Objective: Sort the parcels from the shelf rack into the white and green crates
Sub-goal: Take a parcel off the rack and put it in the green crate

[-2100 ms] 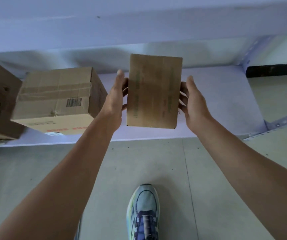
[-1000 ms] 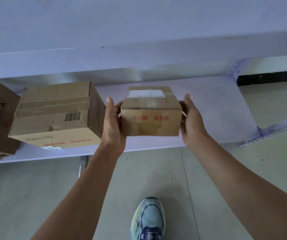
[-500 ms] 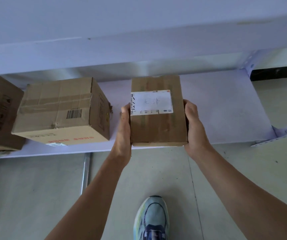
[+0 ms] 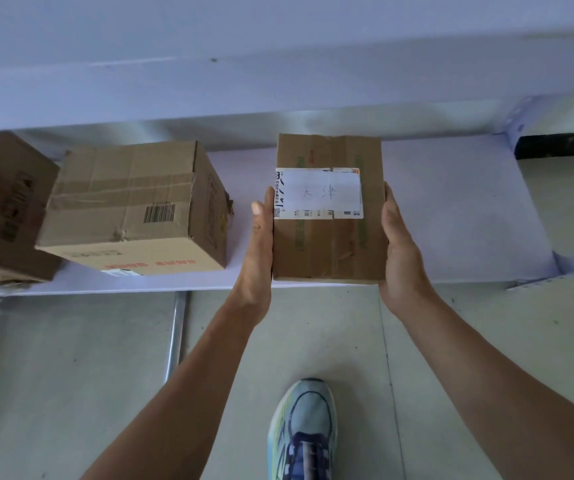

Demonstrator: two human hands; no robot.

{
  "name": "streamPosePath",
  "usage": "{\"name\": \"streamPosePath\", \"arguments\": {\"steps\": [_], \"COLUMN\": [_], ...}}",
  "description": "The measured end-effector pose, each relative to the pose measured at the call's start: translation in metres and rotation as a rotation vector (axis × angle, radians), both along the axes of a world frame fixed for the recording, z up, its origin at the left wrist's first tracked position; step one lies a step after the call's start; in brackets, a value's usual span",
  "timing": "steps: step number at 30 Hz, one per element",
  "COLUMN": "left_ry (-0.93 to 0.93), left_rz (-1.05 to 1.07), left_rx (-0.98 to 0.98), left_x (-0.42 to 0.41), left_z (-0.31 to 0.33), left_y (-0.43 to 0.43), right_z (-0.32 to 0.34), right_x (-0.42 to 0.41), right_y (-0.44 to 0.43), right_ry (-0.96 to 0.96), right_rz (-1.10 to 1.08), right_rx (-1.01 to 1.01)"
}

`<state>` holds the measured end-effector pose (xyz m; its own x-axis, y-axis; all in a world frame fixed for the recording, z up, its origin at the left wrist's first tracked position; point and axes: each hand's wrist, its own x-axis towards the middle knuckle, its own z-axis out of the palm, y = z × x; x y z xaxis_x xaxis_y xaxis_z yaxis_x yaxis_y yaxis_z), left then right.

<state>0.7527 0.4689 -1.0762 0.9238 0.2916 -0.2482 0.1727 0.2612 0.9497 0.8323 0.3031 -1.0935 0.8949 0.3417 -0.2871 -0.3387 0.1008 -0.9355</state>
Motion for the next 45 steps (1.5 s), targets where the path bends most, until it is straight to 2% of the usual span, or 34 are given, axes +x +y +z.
{"name": "streamPosePath", "arguments": {"steps": [6, 14, 22, 26, 31, 34, 37, 40, 45], "left_ry": [0.1, 0.183, 0.17, 0.13, 0.087, 0.076, 0.048, 0.052, 0.034], "left_rz": [0.058, 0.117, 0.203, 0.308, 0.394, 0.474, 0.463, 0.504, 0.534], "left_rx": [-0.046, -0.127, -0.184, -0.188, -0.143, -0.128, -0.16, -0.163, -0.061], "left_x": [-0.029, -0.134, -0.247, -0.288, -0.332, -0.363, -0.404, -0.451, -0.527], "left_z": [0.048, 0.155, 0.328, 0.43, 0.554, 0.618, 0.672, 0.709, 0.731], "left_y": [-0.011, -0.046, -0.068, -0.064, -0.039, -0.011, 0.023, 0.066, 0.141], "right_z": [0.049, 0.163, 0.332, 0.439, 0.56, 0.619, 0.665, 0.698, 0.723], "right_x": [-0.033, -0.128, -0.214, -0.243, -0.274, -0.3, -0.335, -0.374, -0.441], "right_y": [-0.012, -0.047, -0.056, -0.044, -0.008, 0.026, 0.068, 0.118, 0.205], "right_ry": [0.108, 0.239, 0.261, 0.179, 0.09, 0.031, 0.036, 0.027, 0.034], "right_rz": [-0.005, 0.039, 0.221, 0.281, 0.326, 0.376, 0.461, 0.519, 0.55], "right_rx": [0.005, -0.075, -0.105, -0.127, -0.106, -0.074, -0.043, -0.024, -0.032]}}
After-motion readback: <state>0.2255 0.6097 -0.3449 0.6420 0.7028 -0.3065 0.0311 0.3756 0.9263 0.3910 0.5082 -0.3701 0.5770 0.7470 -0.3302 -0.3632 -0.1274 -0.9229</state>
